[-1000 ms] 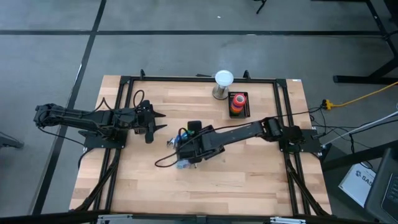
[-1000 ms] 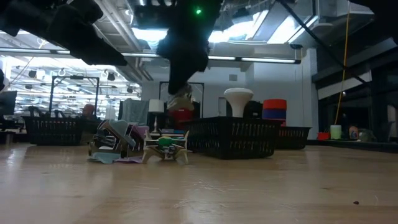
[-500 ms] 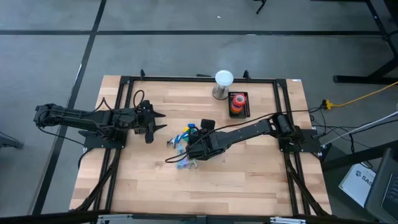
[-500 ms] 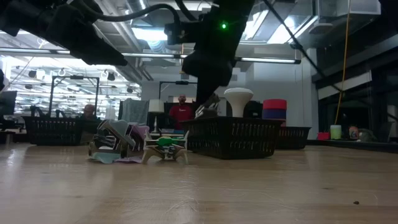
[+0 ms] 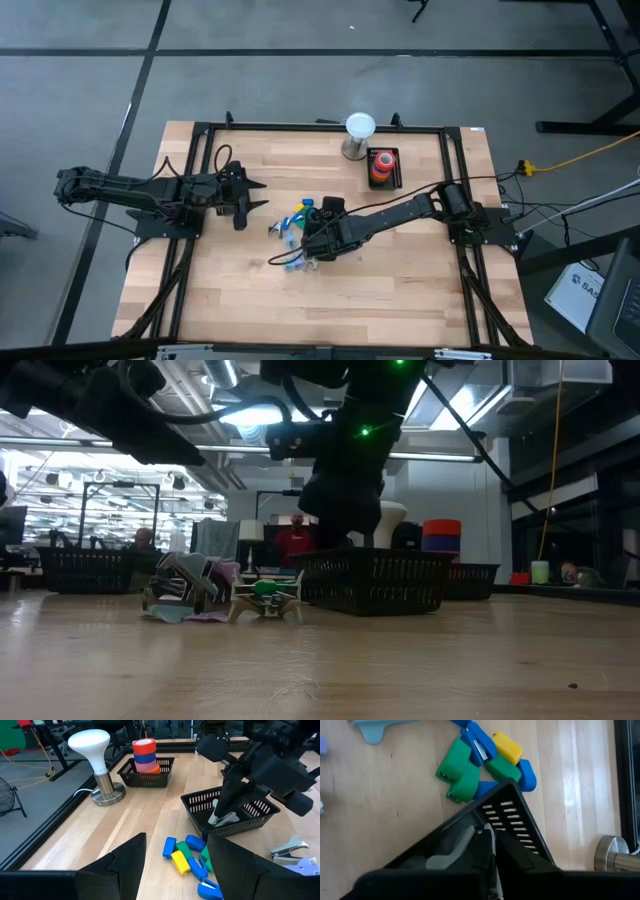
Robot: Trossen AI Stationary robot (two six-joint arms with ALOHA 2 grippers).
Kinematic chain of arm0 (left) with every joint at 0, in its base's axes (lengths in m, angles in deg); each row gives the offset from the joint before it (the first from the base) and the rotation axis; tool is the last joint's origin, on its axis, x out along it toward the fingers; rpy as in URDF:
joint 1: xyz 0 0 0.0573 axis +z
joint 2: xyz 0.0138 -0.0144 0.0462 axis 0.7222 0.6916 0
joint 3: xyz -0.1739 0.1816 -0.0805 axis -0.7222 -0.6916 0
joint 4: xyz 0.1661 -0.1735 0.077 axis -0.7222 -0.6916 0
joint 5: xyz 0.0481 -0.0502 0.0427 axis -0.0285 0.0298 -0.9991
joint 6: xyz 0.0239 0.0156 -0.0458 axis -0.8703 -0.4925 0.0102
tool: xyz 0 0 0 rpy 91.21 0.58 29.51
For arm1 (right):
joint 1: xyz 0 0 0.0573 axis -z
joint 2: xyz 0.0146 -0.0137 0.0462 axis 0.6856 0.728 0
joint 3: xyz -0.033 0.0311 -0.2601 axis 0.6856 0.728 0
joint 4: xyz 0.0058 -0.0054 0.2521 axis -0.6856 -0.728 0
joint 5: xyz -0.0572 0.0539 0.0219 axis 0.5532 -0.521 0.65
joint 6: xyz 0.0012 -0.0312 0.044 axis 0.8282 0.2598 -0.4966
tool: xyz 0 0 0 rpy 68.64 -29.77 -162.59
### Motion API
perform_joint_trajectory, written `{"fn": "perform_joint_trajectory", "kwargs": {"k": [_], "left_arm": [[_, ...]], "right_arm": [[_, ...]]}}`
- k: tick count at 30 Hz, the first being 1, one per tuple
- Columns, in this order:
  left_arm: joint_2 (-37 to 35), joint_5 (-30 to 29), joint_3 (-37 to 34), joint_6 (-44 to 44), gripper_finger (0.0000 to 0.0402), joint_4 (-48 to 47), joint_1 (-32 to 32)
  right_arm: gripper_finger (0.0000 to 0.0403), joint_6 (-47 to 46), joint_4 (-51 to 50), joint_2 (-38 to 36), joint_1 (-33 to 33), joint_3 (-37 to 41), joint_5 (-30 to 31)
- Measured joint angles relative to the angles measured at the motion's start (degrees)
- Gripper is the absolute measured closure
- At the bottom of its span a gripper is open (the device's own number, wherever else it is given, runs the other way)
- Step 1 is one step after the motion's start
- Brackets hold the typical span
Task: Pick and place Stapler, Stapler remover, tape
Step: Put the gray staple remover into the center black bin, then put the light blue staple remover into the center black bin
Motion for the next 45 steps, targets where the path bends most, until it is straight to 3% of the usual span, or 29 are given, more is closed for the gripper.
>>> {"fn": "perform_joint_trajectory", "kwargs": {"k": [5,14,18,26,32,45], "left_arm": [[0.0,-0.01,0.0,0.01,0.0192,0.01,-0.01],[0.0,0.0,0.0,0.02,0.0192,-0.01,0.01],[0.0,0.0,0.0,0.02,0.0192,-0.01,-0.01],[0.0,0.0,0.0,0.02,0.0192,0.01,0.01],[0.01,-0.01,0.0,0.01,0.0192,-0.01,0.0],[0.0,0.0,0.0,0.0,0.0192,0.01,0.01]], "right_arm": [[0.0349,-0.01,-0.37,-1.55,0.0,-0.05,0.02],[0.027,-1.99,-0.71,-2.83,0.0,-0.11,0.04],[0.0251,-0.32,3.46,-2.83,-0.23,-0.11,-0.71],[0.0247,12.64,15.61,-2.83,-1.97,-0.11,-2.59],[0.0247,19.99,18.63,-2.58,-2.12,-0.11,-14.68],[0.0247,24.23,22.31,0.39,-0.69,-0.13,-14.27]]}}
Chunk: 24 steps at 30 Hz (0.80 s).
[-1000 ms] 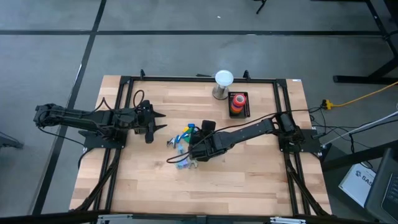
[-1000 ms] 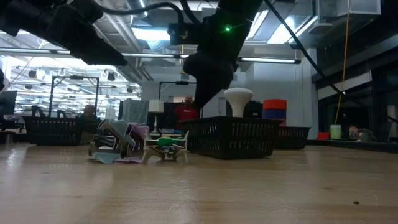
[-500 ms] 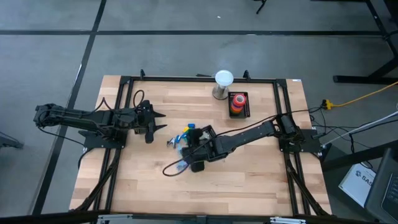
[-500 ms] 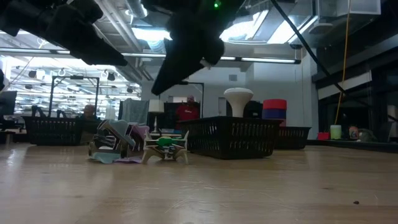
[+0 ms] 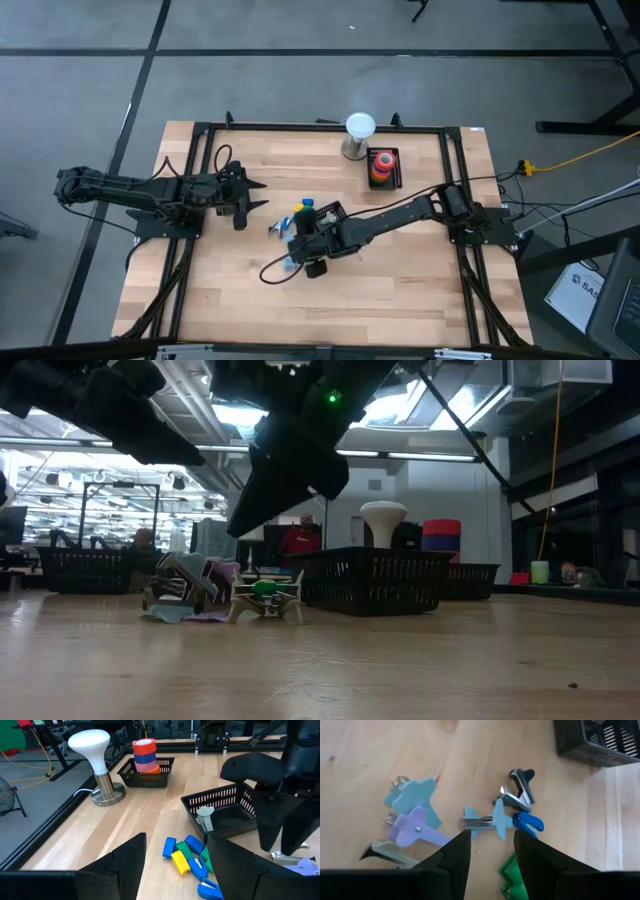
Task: Pick and place Stapler, Stapler remover, tape
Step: Put the light blue staple remover into the center black bin
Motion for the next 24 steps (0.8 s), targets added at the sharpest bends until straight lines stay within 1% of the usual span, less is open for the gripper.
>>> {"fn": "perform_joint_trajectory", "kwargs": {"k": [13,16,24], "left_arm": [[0.02,0.0,0.0,0.02,0.0192,-0.04,-0.02],[0.0,-0.01,0.0,0.0,0.0192,-0.04,0.0],[0.0,0.0,0.0,0.0,0.0192,-0.01,-0.01]], "right_arm": [[0.025,1.71,2.73,3.1,0.67,0.31,1.23],[0.0264,1.7,2.76,3.1,0.74,0.31,1.25],[0.0321,1.85,2.21,4.34,0.87,0.33,2.3]]}}
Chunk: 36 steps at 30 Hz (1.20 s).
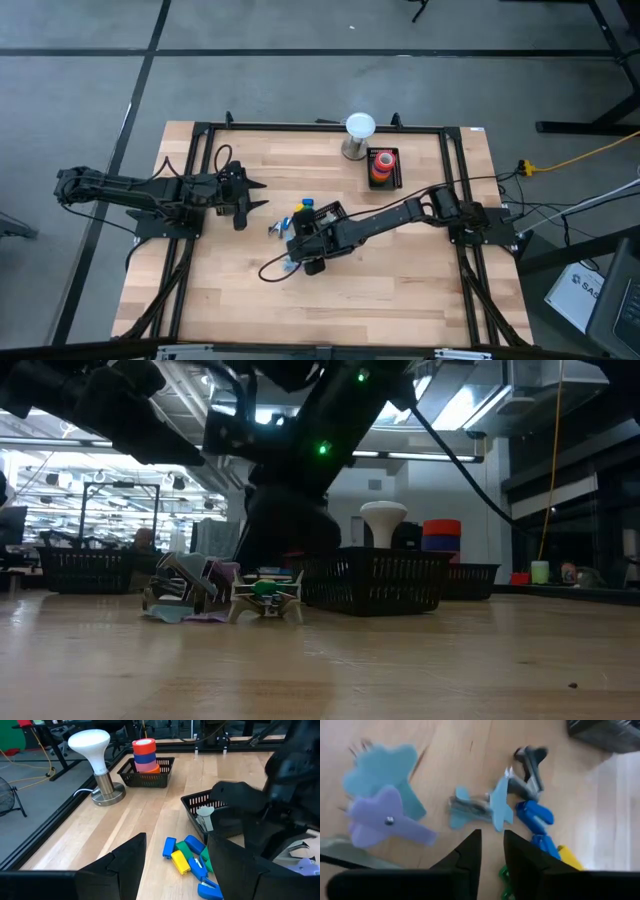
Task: Pick and place Stapler, Stapler remover, tape
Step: Put the light blue staple remover into the center black bin
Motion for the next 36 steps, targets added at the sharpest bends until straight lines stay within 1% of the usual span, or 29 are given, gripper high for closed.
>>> {"fn": "perform_joint_trajectory", "kwargs": {"k": [8,27,30,34,36], "left_arm": [[0.0,0.0,0.0,0.0,0.0192,-0.01,0.01],[0.0,0.0,0.0,0.0,0.0192,-0.01,0.01],[0.0,0.0,0.0,0.0,0.0192,-0.01,0.0],[0.0,0.0,0.0,0.0,0.0192,-0.01,0.0],[0.0,-0.02,0.0,0.0,0.0192,-0.01,0.01]], "right_arm": [[0.0342,1.33,2.57,0.97,0.11,0.0,0.0],[0.0346,1.37,3.72,0.97,0.11,0.0,-0.02],[0.0356,1.45,3.76,0.97,0.11,0.0,0.0],[0.0387,1.35,4.2,0.95,0.11,-0.02,0.16],[0.0395,1.31,4.15,0.95,0.04,-0.02,0.13]]}}
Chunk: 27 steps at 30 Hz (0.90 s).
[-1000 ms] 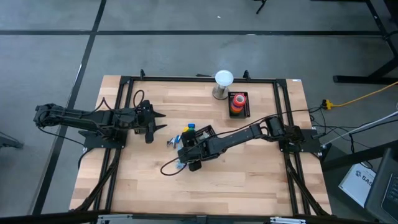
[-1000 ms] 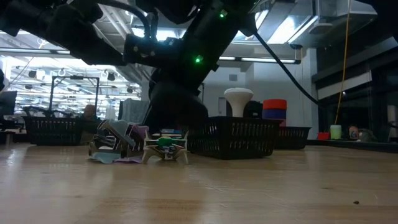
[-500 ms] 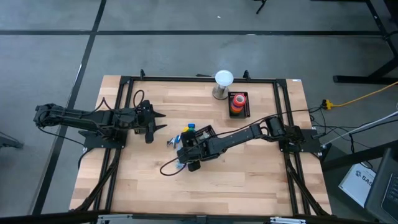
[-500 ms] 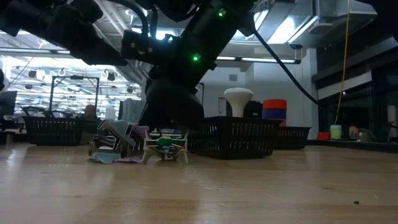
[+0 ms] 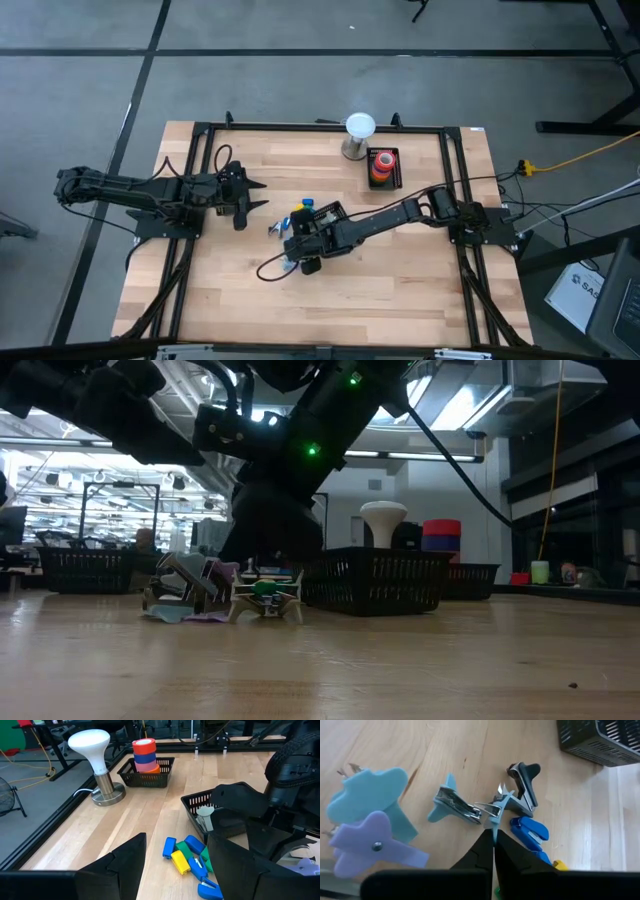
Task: Pick and place Stapler, Stapler remover, tape
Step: Put the light blue staple remover into the center black bin
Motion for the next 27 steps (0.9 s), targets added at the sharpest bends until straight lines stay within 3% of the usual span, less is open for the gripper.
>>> {"fn": "perform_joint_trajectory", "kwargs": {"k": [13,22,27], "left_arm": [[0.0,0.0,0.0,0.01,0.0192,0.03,-0.01],[0.0,0.0,0.0,0.0,0.0192,0.02,0.0],[0.0,0.0,0.0,0.02,0.0192,0.04,-0.01]], "right_arm": [[0.0396,-0.55,-1.65,-1.89,-0.96,-0.57,-2.3],[0.04,-6.4,-3.03,-7.78,-1.03,-0.63,-2.95],[0.0401,-13.21,-8.79,-11.4,-1.03,-0.68,-2.41]]}}
